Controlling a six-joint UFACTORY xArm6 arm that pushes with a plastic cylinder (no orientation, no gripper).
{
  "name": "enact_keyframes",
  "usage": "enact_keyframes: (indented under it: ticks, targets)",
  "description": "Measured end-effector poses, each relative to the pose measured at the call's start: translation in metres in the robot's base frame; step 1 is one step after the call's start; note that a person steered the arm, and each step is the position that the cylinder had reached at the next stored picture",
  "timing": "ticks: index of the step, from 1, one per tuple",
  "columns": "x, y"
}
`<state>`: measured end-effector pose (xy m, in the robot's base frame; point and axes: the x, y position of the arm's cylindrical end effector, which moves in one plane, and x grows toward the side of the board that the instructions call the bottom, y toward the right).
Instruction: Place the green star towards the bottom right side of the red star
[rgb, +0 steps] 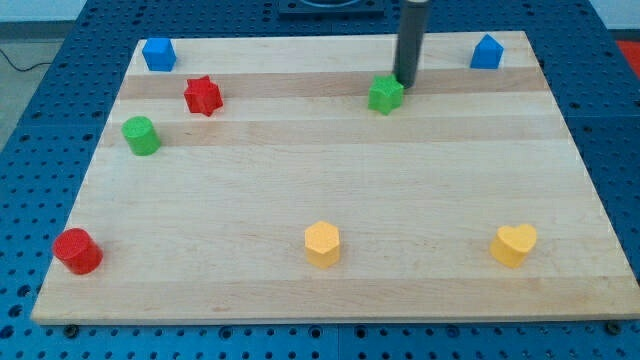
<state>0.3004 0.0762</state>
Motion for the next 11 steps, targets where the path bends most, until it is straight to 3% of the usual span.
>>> enact_keyframes:
  ticks: [1,3,4,8,10,11]
  targets:
    - [0.005,-0.015]
    - [0.007,0.087]
    - [0.032,0.070]
    - [0.033,-0.155]
    - [0.063,-0.094]
    - [0.088,-0.114]
